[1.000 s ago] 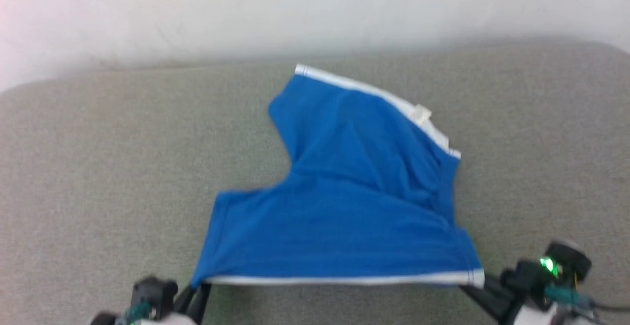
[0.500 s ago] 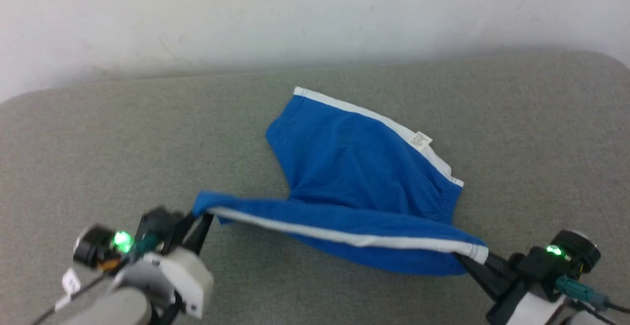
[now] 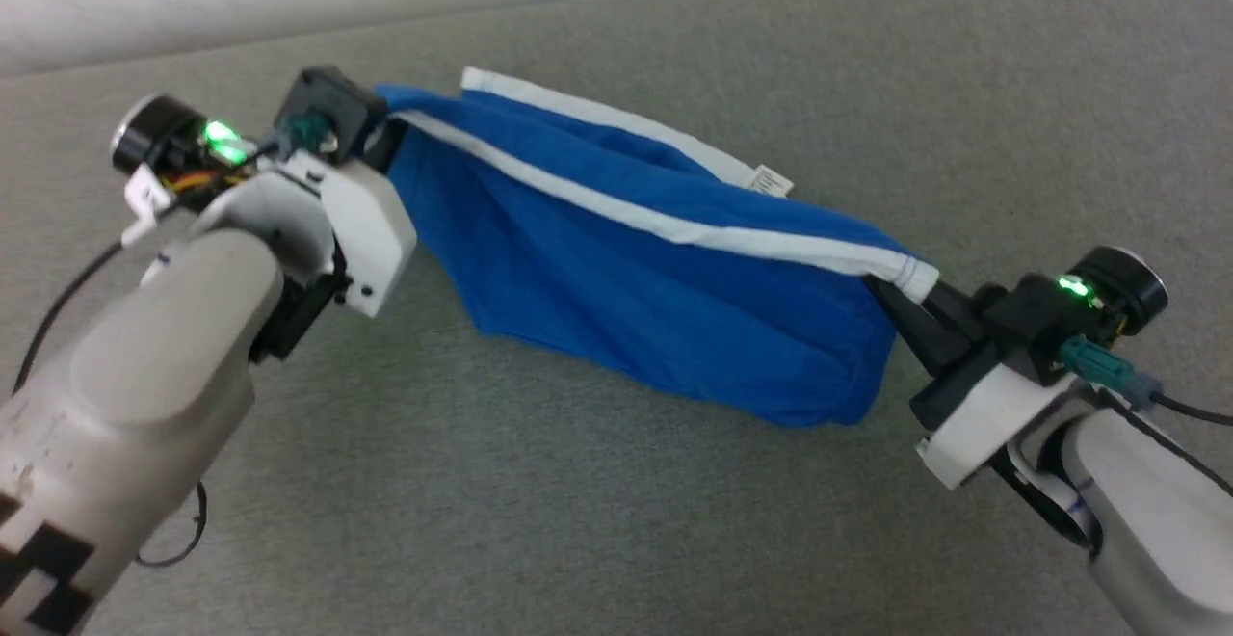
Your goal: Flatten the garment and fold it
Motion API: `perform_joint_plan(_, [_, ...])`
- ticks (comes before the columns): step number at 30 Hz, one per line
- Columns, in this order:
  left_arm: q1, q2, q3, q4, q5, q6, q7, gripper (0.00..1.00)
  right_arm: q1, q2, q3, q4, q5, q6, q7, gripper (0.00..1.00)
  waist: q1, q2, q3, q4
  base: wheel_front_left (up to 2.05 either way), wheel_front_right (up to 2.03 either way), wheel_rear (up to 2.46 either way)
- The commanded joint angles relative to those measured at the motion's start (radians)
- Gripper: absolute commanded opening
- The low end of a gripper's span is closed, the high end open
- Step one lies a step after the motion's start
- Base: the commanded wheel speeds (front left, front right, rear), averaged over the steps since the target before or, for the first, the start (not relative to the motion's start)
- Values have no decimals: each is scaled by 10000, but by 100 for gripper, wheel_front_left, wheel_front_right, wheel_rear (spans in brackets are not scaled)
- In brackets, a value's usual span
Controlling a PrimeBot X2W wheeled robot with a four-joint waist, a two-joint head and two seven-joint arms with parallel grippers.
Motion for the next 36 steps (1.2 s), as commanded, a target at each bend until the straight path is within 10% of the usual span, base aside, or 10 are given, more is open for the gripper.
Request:
perform_joint_plan(1, [-219,-107,-23,275,-23,-118,26,0,-228,111,74,123,-14,-21,36,0,-4,0,1131,-943,0,0,0])
perform_joint_plan(13, [-1475,-1309,-501,4249,-34,-1482,-264,0,-1930,953,1285,2176,626,-21,-120,5,-4,0,1484,-1311,0,0,0])
perform_joint_plan(14, [-1474,-1366,-543,4458,-53,-1541,-303,0,-1968,946,1206,2121,541,-21,-297,42,-4,0,1401,-1284,0,0,0])
perform_joint_plan(15, [-1483,-1416,-581,4628,-70,-1598,-361,28,-1933,954,1039,2054,457,-21,-417,98,-4,0,1307,-1243,0,0,0])
perform_joint_plan(16, [-1502,-1449,-580,4753,-77,-1620,-509,100,-1830,951,953,1944,395,-21,-486,100,-4,0,1182,-1193,0,0,0])
perform_joint_plan(27, [-2193,-1353,-728,4847,-136,-1844,-831,100,523,312,-964,-1053,-500,-21,-220,100,-4,0,-371,-706,0,0,0])
perform_joint_plan(36, [-2436,-866,-1744,4083,-1644,-1951,2706,100,1850,637,-2078,-2721,-1345,-21,484,100,-4,0,-464,-925,0,0,0])
